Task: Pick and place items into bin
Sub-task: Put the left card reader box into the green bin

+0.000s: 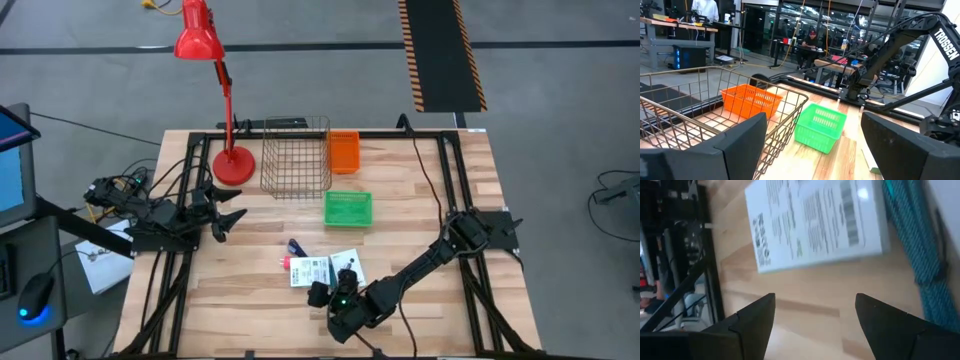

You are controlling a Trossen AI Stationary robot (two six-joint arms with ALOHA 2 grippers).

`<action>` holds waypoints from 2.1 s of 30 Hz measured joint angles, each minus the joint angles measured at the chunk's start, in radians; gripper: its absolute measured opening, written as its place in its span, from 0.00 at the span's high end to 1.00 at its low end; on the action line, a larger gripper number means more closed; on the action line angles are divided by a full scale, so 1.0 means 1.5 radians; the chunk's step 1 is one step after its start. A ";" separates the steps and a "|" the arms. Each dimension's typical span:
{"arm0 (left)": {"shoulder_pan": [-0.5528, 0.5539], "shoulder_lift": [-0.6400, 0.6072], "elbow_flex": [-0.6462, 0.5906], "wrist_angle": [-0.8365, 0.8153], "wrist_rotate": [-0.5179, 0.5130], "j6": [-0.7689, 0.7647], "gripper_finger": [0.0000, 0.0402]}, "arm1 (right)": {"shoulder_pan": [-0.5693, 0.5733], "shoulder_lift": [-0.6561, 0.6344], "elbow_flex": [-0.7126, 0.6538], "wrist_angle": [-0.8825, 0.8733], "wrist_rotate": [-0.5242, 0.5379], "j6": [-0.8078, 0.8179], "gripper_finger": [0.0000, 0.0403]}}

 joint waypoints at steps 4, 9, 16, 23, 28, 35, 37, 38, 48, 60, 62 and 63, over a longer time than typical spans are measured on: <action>0.000 0.000 0.000 0.000 0.000 0.000 0.22 | -0.009 0.000 0.000 -0.008 0.000 0.000 0.33; 0.000 0.000 0.000 0.000 0.000 0.000 0.22 | -0.016 -0.001 0.000 -0.016 0.000 0.000 0.33; 0.000 0.000 0.000 0.000 0.000 0.000 0.22 | -0.017 -0.001 0.000 -0.019 -0.009 0.001 0.33; 0.000 0.000 0.000 0.000 0.000 0.000 0.22 | -0.007 -0.002 0.000 -0.016 -0.012 -0.014 0.33; 0.000 0.000 0.000 0.000 0.000 0.000 0.22 | 0.009 -0.021 0.010 -0.024 -0.012 -0.136 0.33; 0.000 0.000 0.000 0.000 0.000 0.000 0.22 | 0.010 -0.048 0.084 -0.122 -0.015 -0.493 0.33; 0.000 0.000 0.000 0.000 0.000 0.000 0.22 | 0.006 -0.048 0.123 -0.173 -0.029 -0.614 0.33; 0.000 0.000 0.000 0.000 0.000 0.000 0.22 | 0.004 -0.048 0.143 -0.199 -0.039 -0.664 0.33; 0.000 0.000 0.000 0.000 0.000 0.000 0.22 | -0.019 -0.047 0.232 -0.457 -0.062 -0.908 0.33; 0.000 0.000 0.000 0.000 0.000 0.000 0.22 | 0.009 -0.031 0.243 -0.538 -0.025 -0.916 0.33; 0.000 0.000 0.000 0.000 0.000 0.000 0.22 | 0.017 -0.032 0.252 -0.539 -0.023 -0.903 0.33; 0.000 0.000 0.000 0.000 0.000 0.000 0.22 | 0.019 -0.033 0.252 -0.540 -0.018 -0.892 0.33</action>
